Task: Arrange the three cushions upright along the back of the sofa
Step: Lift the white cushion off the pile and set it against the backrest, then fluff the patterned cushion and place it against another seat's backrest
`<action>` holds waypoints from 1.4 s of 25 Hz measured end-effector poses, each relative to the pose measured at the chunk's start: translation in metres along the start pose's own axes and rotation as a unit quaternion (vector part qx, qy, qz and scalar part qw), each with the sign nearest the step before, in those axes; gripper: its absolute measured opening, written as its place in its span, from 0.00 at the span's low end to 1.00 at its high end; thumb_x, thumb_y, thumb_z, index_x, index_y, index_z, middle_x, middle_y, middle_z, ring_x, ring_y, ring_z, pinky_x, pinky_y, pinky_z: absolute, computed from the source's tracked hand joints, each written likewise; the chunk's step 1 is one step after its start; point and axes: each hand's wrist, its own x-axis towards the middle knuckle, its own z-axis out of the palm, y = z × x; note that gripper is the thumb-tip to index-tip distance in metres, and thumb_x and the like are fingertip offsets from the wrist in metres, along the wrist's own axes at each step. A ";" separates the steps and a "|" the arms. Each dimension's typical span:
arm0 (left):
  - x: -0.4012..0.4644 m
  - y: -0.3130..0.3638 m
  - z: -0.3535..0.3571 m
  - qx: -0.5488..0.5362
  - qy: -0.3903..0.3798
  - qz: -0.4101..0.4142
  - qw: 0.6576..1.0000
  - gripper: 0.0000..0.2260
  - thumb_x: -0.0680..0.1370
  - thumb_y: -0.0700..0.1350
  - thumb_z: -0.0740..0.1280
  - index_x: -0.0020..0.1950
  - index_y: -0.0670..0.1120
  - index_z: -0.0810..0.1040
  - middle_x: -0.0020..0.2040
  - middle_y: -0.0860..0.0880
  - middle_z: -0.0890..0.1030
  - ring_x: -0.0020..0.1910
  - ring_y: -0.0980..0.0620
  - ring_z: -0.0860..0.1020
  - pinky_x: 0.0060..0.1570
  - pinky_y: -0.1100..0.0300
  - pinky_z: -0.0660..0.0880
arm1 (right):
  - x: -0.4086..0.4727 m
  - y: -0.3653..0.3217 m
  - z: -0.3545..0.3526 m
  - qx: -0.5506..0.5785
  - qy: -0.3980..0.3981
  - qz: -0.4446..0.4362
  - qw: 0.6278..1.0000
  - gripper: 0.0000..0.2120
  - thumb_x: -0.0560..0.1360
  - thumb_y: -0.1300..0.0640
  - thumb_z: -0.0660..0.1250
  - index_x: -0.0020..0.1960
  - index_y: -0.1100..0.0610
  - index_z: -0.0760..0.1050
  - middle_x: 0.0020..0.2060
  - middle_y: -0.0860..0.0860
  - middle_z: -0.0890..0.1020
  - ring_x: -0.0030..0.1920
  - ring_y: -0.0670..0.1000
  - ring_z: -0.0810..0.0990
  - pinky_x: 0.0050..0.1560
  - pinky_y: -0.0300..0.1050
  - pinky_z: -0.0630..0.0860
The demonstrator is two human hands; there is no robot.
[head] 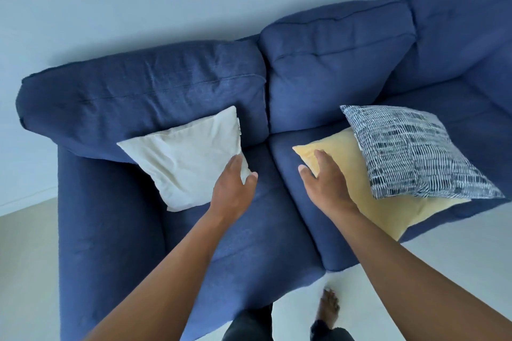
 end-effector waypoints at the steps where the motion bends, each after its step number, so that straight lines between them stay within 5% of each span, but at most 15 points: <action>1: -0.004 0.009 0.010 0.009 -0.006 0.008 1.000 0.29 0.84 0.52 0.62 0.83 0.47 0.59 0.82 0.48 0.65 0.78 0.47 0.66 0.75 0.53 0.63 | -0.004 0.010 -0.010 -0.011 0.003 -0.004 1.000 0.30 0.83 0.51 0.64 0.80 0.63 0.61 0.81 0.60 0.65 0.82 0.58 0.60 0.80 0.54 0.58; 5: -0.032 0.068 0.074 0.030 -0.041 0.036 0.998 0.27 0.84 0.52 0.62 0.82 0.51 0.59 0.78 0.53 0.69 0.76 0.51 0.69 0.73 0.53 0.65 | -0.020 0.077 -0.072 -0.029 0.023 0.006 0.999 0.32 0.82 0.52 0.63 0.81 0.63 0.58 0.82 0.61 0.61 0.83 0.59 0.57 0.81 0.58 0.56; 8: -0.064 0.115 0.128 0.046 -0.060 0.070 0.995 0.19 0.83 0.52 0.63 0.73 0.57 0.63 0.65 0.60 0.74 0.64 0.55 0.75 0.63 0.53 0.70 | -0.044 0.134 -0.126 -0.009 0.035 0.027 0.999 0.33 0.82 0.51 0.63 0.82 0.62 0.57 0.82 0.61 0.60 0.83 0.59 0.56 0.81 0.57 0.55; 10: -0.078 0.138 0.157 0.043 -0.070 0.067 0.994 0.26 0.84 0.52 0.63 0.81 0.52 0.61 0.78 0.52 0.69 0.76 0.48 0.68 0.71 0.50 0.67 | -0.054 0.163 -0.156 0.002 0.042 0.038 0.998 0.33 0.82 0.50 0.64 0.82 0.62 0.58 0.82 0.60 0.60 0.82 0.59 0.56 0.81 0.59 0.56; 15: -0.101 0.183 0.213 0.046 -0.067 0.078 0.994 0.27 0.84 0.52 0.63 0.82 0.49 0.60 0.80 0.49 0.66 0.77 0.45 0.67 0.70 0.51 0.67 | -0.061 0.221 -0.221 0.011 0.057 0.047 0.997 0.35 0.82 0.48 0.64 0.83 0.60 0.56 0.84 0.58 0.56 0.84 0.56 0.51 0.82 0.58 0.54; 23: -0.050 0.210 0.252 0.073 -0.062 0.070 0.993 0.30 0.84 0.50 0.64 0.83 0.42 0.58 0.83 0.45 0.61 0.81 0.47 0.59 0.77 0.49 0.61 | -0.012 0.243 -0.242 0.021 0.033 0.054 0.998 0.36 0.82 0.46 0.64 0.84 0.58 0.53 0.85 0.57 0.54 0.84 0.55 0.48 0.83 0.55 0.50; 27: -0.011 0.227 0.270 0.052 -0.054 0.078 0.994 0.25 0.83 0.47 0.65 0.79 0.43 0.66 0.76 0.46 0.73 0.72 0.45 0.72 0.59 0.57 0.68 | 0.019 0.258 -0.256 0.001 0.009 0.072 0.997 0.36 0.82 0.47 0.64 0.83 0.58 0.54 0.84 0.58 0.55 0.84 0.56 0.50 0.82 0.57 0.53; 31: 0.024 0.238 0.280 0.058 -0.075 0.067 0.993 0.26 0.83 0.47 0.65 0.80 0.43 0.65 0.76 0.47 0.73 0.72 0.44 0.73 0.67 0.49 0.71 | 0.064 0.268 -0.264 -0.006 -0.006 0.090 0.996 0.36 0.83 0.47 0.63 0.84 0.59 0.54 0.84 0.58 0.56 0.84 0.56 0.52 0.82 0.56 0.52; 35: 0.050 0.245 0.283 0.068 -0.076 0.048 0.994 0.24 0.83 0.47 0.66 0.78 0.42 0.67 0.74 0.44 0.74 0.68 0.41 0.76 0.63 0.49 0.74 | 0.092 0.272 -0.262 0.000 -0.023 0.105 0.994 0.35 0.82 0.45 0.62 0.84 0.58 0.54 0.84 0.57 0.56 0.84 0.56 0.53 0.82 0.56 0.53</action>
